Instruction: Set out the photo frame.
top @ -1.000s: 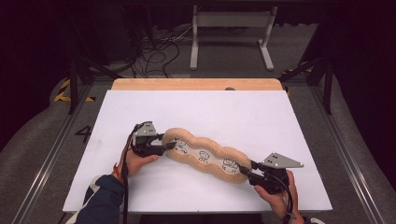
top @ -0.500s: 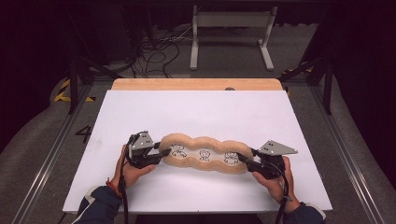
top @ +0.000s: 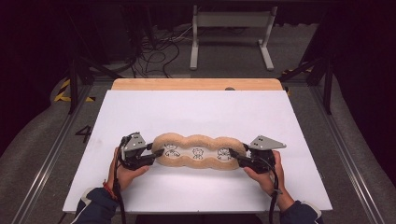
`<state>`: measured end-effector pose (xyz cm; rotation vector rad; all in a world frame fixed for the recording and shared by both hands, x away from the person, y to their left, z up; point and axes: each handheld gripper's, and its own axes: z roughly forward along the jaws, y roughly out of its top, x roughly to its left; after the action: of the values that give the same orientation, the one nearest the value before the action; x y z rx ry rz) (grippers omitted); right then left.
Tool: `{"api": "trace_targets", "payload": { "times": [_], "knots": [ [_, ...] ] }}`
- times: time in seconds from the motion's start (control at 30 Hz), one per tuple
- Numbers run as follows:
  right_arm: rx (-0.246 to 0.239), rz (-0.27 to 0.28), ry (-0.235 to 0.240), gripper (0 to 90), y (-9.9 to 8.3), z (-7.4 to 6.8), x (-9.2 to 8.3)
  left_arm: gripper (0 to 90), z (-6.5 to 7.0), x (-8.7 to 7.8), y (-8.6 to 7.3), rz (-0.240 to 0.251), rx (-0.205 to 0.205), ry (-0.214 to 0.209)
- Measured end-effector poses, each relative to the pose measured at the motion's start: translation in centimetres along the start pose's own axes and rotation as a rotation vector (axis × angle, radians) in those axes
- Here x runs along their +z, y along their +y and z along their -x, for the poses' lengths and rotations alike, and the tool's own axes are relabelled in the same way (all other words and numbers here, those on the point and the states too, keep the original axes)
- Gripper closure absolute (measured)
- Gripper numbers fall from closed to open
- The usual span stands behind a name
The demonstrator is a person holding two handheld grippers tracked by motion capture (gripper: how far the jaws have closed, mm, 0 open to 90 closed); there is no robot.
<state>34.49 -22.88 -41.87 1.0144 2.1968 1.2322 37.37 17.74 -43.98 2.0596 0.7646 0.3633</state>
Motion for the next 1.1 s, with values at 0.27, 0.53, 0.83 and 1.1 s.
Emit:
{"api": "trace_targets", "payload": {
  "times": [0.27, 0.53, 0.83, 1.1],
  "knots": [
    [0.002, 0.015, -0.008, 60.1, -0.3, 0.2, -0.6, 60.5, 0.1, 0.0, -0.1, 0.012, 0.009, 0.012],
    [-0.002, -0.008, -0.025, 62.1, -0.6, 0.1, -1.1, 61.5, 0.2, 0.0, -0.1, 0.013, 0.017, 0.014],
    [-0.010, -0.012, -0.021, 65.3, -0.7, 0.2, -1.1, 62.4, 0.2, -0.1, -0.1, 0.008, 0.015, 0.004],
    [-0.019, 0.001, -0.021, 60.8, -0.6, 0.1, -1.3, 60.7, 0.5, -0.2, 0.0, 0.004, 0.040, 0.028]
  ]
}}
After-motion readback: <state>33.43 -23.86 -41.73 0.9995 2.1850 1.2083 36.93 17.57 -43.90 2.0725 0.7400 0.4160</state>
